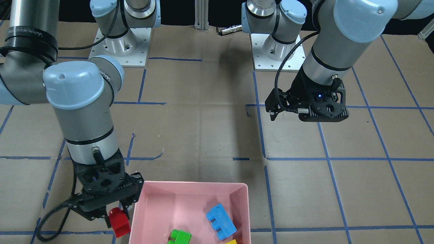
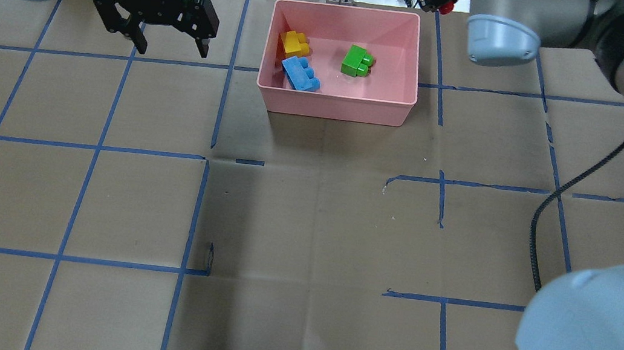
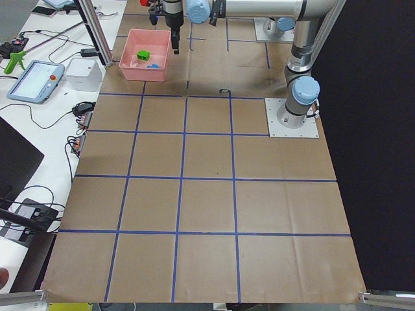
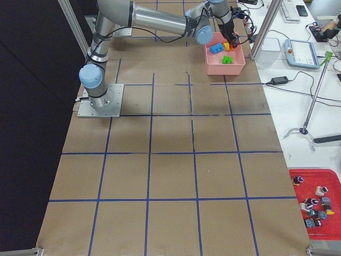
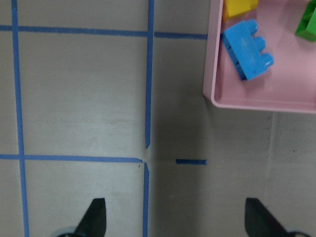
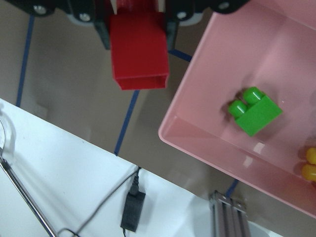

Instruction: Put all blocks into box

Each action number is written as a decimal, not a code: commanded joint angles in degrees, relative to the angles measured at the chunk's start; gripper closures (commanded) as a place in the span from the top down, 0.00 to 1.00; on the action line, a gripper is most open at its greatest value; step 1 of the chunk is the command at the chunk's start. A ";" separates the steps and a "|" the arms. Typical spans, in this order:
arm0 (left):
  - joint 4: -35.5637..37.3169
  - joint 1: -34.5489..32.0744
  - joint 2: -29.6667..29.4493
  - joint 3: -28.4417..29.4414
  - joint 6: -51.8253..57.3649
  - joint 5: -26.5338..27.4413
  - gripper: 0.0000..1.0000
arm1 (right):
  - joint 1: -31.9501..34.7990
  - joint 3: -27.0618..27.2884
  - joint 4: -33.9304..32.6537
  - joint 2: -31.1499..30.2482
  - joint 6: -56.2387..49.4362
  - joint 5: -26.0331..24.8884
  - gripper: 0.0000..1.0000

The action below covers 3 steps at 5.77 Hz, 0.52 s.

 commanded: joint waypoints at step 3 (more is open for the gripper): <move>-0.47 3.38 5.97 -3.86 2.15 -0.40 0.99 | 3.50 -4.39 -0.69 5.48 -0.34 -0.06 0.51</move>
